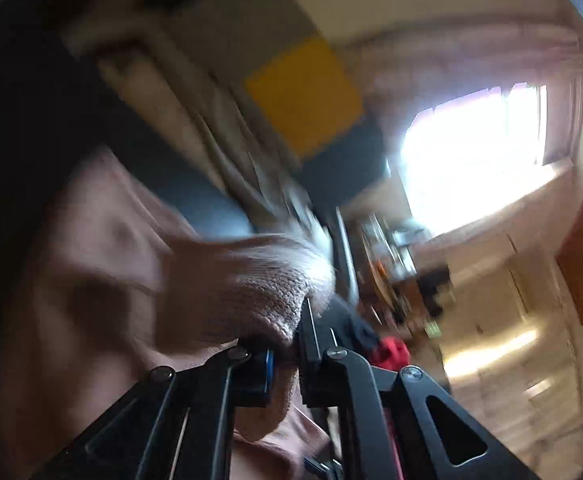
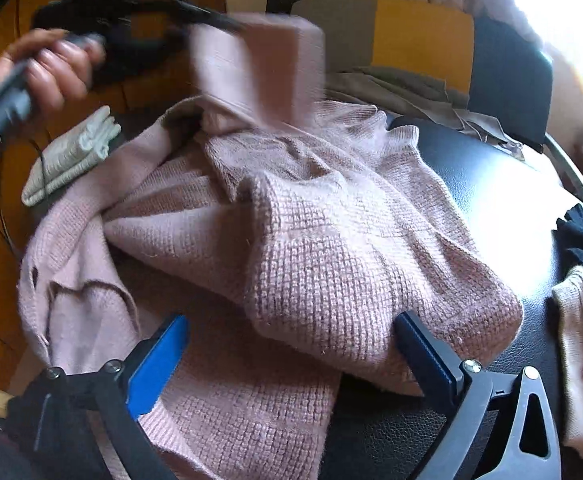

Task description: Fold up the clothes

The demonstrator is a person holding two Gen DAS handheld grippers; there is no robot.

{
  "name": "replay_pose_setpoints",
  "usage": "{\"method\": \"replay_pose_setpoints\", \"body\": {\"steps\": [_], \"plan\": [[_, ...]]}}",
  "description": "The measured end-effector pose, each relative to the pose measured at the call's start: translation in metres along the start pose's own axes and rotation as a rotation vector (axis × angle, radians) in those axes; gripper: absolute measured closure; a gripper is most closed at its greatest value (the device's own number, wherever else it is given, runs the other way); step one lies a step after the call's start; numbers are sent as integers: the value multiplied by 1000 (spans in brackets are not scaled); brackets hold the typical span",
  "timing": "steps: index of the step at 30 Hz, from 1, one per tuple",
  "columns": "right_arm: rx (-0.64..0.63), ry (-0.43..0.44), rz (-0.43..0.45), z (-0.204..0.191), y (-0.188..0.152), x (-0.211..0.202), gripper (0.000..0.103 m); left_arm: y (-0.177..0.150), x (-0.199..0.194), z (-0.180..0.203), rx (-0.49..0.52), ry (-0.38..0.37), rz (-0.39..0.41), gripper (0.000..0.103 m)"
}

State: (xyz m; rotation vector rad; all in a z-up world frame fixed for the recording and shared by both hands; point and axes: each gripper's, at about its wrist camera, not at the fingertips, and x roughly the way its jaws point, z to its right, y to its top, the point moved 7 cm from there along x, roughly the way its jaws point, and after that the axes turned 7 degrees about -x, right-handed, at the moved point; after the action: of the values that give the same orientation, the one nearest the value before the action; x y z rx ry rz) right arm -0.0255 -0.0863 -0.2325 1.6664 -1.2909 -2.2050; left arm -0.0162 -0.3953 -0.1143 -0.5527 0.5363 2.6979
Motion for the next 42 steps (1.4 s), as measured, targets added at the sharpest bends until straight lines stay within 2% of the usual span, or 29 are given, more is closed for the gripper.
{"method": "replay_pose_setpoints", "body": {"steps": [5, 8, 9, 11, 14, 17, 21, 23, 24, 27, 30, 32, 33, 34, 35, 38, 40, 42], "plan": [[-43, -52, -24, -7, -2, 6, 0, 62, -68, -86, -70, 233, 95, 95], [-62, -80, -43, -8, -2, 9, 0, 75, -86, -140, -164, 431, 55, 90], [-65, -86, -49, -8, -1, 10, 0, 76, -94, -146, -177, 443, 64, 89], [-62, -81, -69, -8, 0, 10, 0, 76, -112, -152, -191, 436, 94, 88], [-15, -22, -76, -2, 10, -2, 3, 62, -124, -132, -103, 400, 122, 84], [65, 15, -7, 15, 35, -29, 6, 22, -100, -99, 45, 333, 23, 83], [32, -4, 37, 22, 80, -32, 6, -53, -45, -51, 178, 172, -141, 83], [19, 6, 26, 20, 98, -15, 6, -85, -25, -31, 238, 97, -213, 81], [14, 8, 8, 17, 107, 0, 6, -98, -16, -27, 262, 89, -241, 81], [16, 22, -95, 7, 121, 53, 7, -129, 14, -29, 295, 118, -313, 81], [-31, -12, -212, -4, 122, 106, 10, -146, 35, -44, 292, 168, -365, 81], [-63, -33, -232, -9, 119, 118, 19, -152, 40, -61, 277, 211, -386, 81], [-79, -38, -216, -11, 120, 116, 31, -155, 39, -72, 269, 233, -393, 81], [-96, -42, -192, -14, 122, 111, 59, -157, 41, -79, 259, 243, -399, 81], [-106, -46, -182, -16, 122, 109, 80, -157, 43, -83, 249, 244, -394, 81], [-92, -39, -160, -14, 120, 99, 91, -155, 46, -89, 228, 237, -376, 81], [-71, -47, -128, -8, 123, 88, 92, -154, 48, -91, 214, 234, -369, 81], [-49, -85, -70, 8, 129, 59, 92, -154, 49, -92, 210, 238, -364, 81]]}}
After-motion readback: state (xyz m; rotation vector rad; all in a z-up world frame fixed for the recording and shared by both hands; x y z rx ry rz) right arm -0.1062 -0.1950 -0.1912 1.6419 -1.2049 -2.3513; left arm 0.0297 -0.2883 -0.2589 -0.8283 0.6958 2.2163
